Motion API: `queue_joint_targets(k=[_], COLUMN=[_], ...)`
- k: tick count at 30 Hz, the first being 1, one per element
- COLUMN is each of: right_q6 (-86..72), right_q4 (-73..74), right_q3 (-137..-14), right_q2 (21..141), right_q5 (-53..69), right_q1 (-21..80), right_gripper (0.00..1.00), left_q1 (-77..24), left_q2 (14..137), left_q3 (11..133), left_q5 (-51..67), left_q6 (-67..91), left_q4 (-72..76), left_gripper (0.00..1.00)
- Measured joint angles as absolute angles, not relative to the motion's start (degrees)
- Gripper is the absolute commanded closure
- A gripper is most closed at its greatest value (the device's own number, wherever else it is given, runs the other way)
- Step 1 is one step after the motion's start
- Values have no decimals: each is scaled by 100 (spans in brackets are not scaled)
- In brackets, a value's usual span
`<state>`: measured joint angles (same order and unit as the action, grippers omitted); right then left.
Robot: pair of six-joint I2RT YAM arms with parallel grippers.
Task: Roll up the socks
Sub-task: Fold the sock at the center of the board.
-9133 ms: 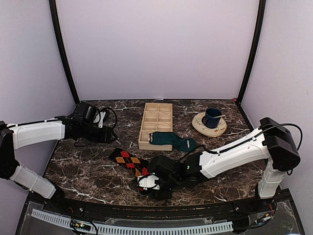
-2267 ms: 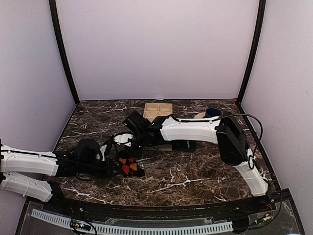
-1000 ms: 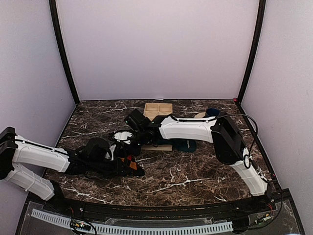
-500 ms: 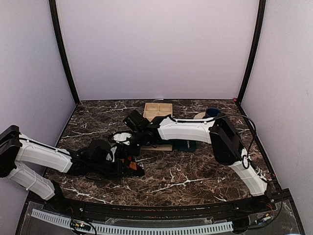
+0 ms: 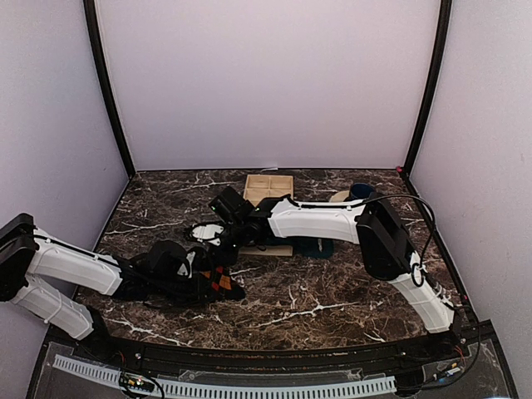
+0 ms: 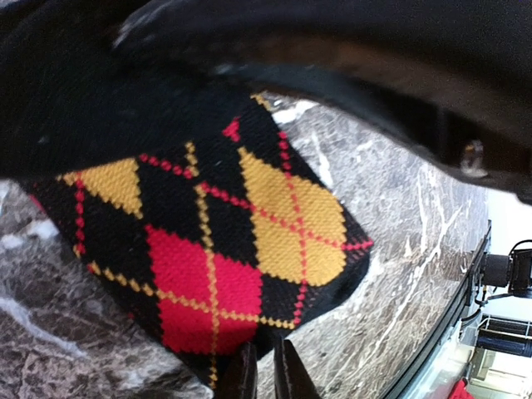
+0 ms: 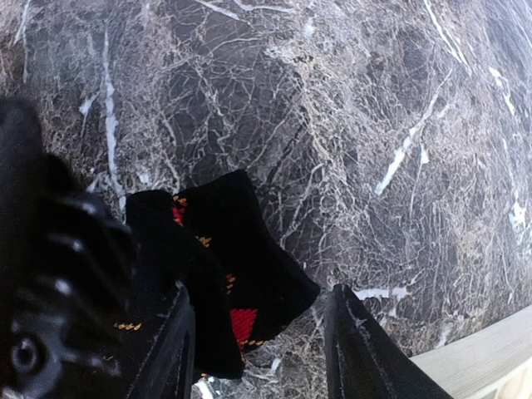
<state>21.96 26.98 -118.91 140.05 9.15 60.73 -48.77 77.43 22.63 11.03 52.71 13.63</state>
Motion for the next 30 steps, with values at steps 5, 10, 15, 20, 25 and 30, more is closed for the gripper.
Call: queue_joint_targets(k=[5, 10, 15, 20, 25, 30], right_q6=[2196, 2169, 2134, 2095, 2073, 2045], right_q4=[2670, 2565, 2497, 2484, 2408, 2340], right_q3=[-11891, -11891, -11902, -12062, -12140, -12140], right_q2=[14003, 14003, 14003, 14003, 14003, 14003], right_q5=[873, 840, 760, 685, 569, 421], right_q1=[6029, 5983, 5937, 5922, 5918, 5900], right_gripper=[47, 46, 46, 44, 44, 43], left_q1=[-4877, -4877, -4877, -4877, -4877, -4877], left_q2=[7734, 7710, 7673, 7559, 7411, 7242], left_q3=[2189, 2167, 2154, 2056, 2018, 2018], left_q5=[1090, 1087, 1090, 1098, 1107, 1107], left_q6=[5301, 5315, 5319, 5325, 5336, 5334], left_q4=[1365, 1365, 1365, 1363, 1310, 1243], left_gripper=[88, 89, 90, 91, 91, 91])
